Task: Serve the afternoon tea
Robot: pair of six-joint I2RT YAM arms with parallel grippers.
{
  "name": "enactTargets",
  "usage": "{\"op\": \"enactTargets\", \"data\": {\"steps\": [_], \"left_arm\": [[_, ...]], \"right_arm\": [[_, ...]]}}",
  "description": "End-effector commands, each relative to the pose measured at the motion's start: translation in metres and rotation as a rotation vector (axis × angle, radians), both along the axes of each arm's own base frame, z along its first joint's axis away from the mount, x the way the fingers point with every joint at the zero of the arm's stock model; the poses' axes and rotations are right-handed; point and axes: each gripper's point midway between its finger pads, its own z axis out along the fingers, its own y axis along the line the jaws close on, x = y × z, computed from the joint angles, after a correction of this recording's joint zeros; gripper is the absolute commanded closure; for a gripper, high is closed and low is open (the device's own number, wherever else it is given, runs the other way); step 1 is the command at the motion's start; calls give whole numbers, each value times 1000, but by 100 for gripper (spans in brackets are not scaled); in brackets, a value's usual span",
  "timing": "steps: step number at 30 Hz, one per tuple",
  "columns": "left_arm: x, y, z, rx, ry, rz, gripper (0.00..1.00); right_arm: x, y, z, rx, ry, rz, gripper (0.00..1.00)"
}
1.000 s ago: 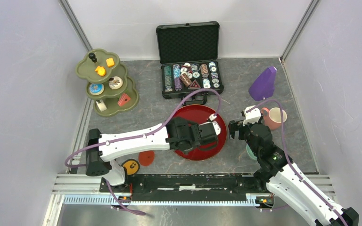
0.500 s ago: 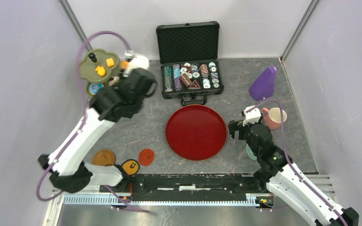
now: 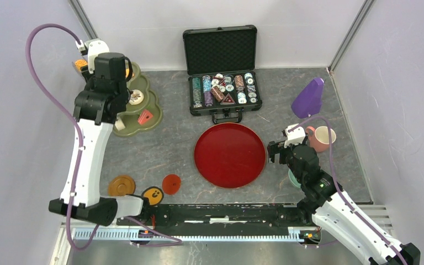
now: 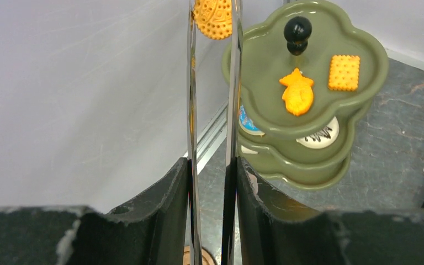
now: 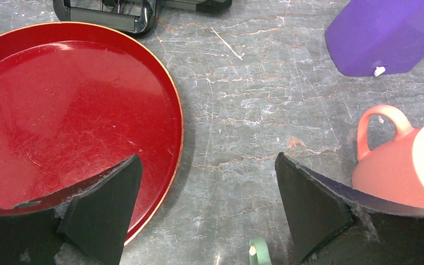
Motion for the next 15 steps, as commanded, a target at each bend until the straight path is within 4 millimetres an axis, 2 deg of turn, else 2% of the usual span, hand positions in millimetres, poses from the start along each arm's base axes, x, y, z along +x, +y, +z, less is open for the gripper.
{"op": "enactTargets", "data": {"steps": [1,8,15], "left_arm": [[28,2,10,-128,-90,8,77],[51,8,-12,-179,-42,23,74],[56,15,-32,-187,-6,43,70]], "right_arm": [[3,5,8,17,-30,14,2],[3,4,9,20,-36,11,2],[3,4,10,21,-36,14,2]]}}
